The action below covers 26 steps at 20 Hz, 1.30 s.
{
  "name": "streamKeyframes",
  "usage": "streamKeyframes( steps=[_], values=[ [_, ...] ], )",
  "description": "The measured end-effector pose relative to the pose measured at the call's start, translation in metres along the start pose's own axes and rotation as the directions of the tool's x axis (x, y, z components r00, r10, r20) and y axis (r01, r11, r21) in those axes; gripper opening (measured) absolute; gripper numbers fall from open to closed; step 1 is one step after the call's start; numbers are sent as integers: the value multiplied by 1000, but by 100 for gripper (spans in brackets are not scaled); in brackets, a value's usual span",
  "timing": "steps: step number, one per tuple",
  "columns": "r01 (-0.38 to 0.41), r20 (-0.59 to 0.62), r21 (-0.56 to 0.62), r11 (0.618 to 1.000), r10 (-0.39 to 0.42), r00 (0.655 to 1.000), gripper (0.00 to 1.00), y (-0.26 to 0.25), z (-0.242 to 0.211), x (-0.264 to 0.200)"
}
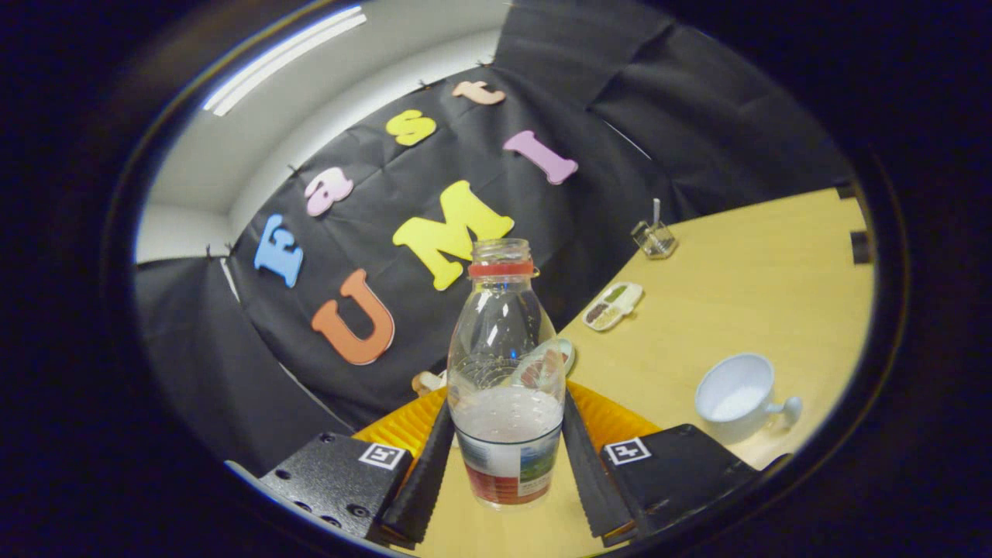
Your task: Take the bottle from table, then pour the juice into the cup, finally place the bottle on the coaster
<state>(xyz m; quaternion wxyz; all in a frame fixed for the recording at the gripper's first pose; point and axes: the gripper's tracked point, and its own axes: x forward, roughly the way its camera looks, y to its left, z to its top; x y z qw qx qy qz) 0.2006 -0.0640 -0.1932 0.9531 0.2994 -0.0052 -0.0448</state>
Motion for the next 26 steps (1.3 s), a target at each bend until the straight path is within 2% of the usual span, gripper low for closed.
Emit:
streamKeyframes(
  steps=[2,4,5,6,10,13,18,24,26],
  values=[
    [-24,9,-147,989,25,1000,79,13,4,-11],
    [-52,37,-245,968,62,997,79,26,12,-11],
    [-33,56,-301,953,52,997,79,24,15,-13],
    [-8,84,-357,934,41,996,79,21,23,-12],
    [-1,90,-529,848,57,994,79,27,21,4],
    [-15,73,-600,800,74,995,80,22,9,21],
    [-10,52,-629,777,55,997,80,-9,-16,57],
    [-20,21,-611,792,42,999,80,-37,-46,95],
    [-37,14,-589,808,56,998,80,-39,-57,104]
  ],
)
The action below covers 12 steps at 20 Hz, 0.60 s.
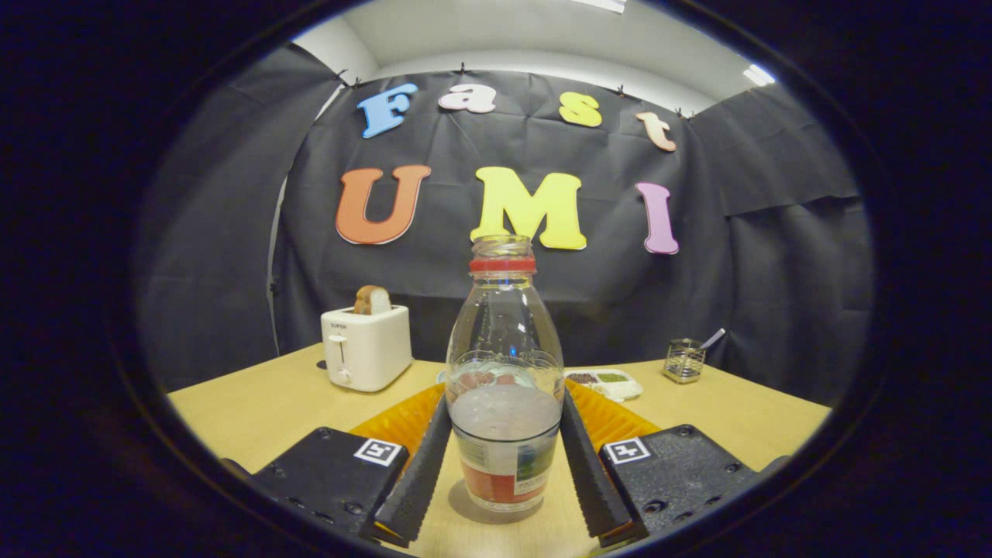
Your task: Take the bottle from table, then pour the juice into the cup, finally place the bottle on the coaster
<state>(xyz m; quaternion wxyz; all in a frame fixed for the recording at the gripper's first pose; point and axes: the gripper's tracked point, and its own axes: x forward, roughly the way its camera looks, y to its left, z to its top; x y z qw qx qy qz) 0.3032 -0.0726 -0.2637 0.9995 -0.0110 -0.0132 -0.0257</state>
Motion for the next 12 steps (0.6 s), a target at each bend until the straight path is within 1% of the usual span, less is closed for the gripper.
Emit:
streamKeyframes(
  steps=[4,6,8,11,12],
  values=[
    [8,-9,-5,1000,-9,1000,81,-1,-16,6],
    [-5,-13,-15,1000,5,1000,82,3,-22,9],
    [1,-11,-20,1000,-1,1000,83,1,-26,8],
    [5,17,1,1000,-5,1000,99,-2,-14,1],
    [7,22,-5,1000,-7,1000,100,-2,-10,-1]
  ],
)
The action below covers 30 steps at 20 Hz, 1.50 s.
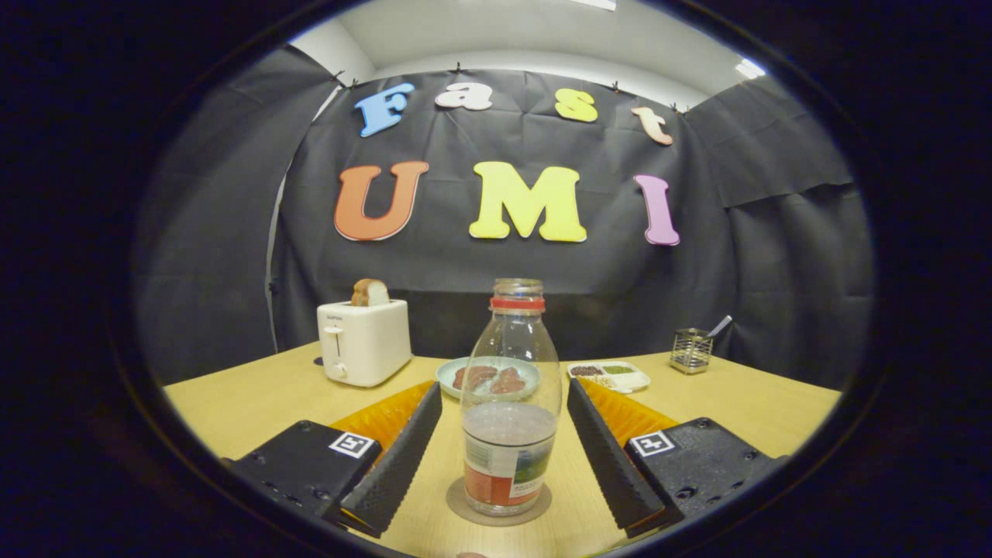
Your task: Take the bottle from table, then pour the juice into the cup, finally place the bottle on the coaster
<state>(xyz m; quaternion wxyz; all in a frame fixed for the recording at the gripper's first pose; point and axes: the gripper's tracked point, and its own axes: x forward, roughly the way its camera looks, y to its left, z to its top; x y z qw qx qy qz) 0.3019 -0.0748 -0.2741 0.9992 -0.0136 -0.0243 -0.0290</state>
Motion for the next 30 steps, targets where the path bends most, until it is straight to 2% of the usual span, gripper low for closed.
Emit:
streamKeyframes(
  steps=[6,11,22,30],
  values=[
    [-35,2,-8,999,35,999,100,8,30,-18],
    [13,2,-22,1000,-13,1000,100,-13,76,-47],
    [54,45,-38,998,-52,998,100,-34,219,-166],
    [73,69,-67,995,-68,995,100,-30,268,-245]
  ],
)
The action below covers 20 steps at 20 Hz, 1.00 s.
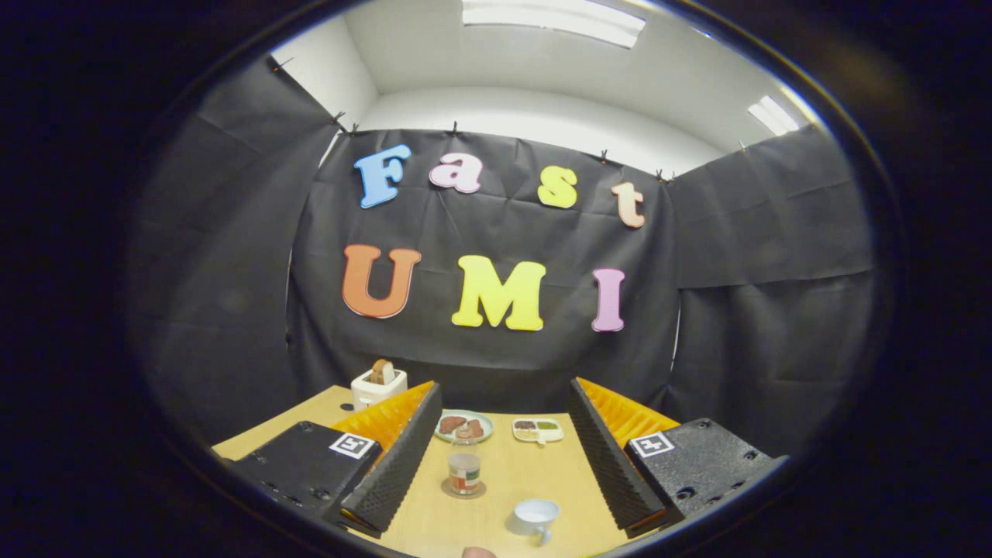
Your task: Take the bottle from table, then pour the juice into the cup, finally place the bottle on the coaster
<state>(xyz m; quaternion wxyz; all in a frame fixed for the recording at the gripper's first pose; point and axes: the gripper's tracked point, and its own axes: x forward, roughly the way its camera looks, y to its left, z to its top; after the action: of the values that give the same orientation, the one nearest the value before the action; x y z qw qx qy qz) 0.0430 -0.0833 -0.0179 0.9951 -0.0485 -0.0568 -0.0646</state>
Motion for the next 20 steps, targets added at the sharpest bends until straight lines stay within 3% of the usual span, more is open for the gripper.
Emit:
streamKeyframes(
  steps=[8,20],
  values=[
    [7,-19,27,1000,-6,1000,100,4,32,-50],
    [4,-37,78,997,-1,999,100,20,31,-61]
  ],
)
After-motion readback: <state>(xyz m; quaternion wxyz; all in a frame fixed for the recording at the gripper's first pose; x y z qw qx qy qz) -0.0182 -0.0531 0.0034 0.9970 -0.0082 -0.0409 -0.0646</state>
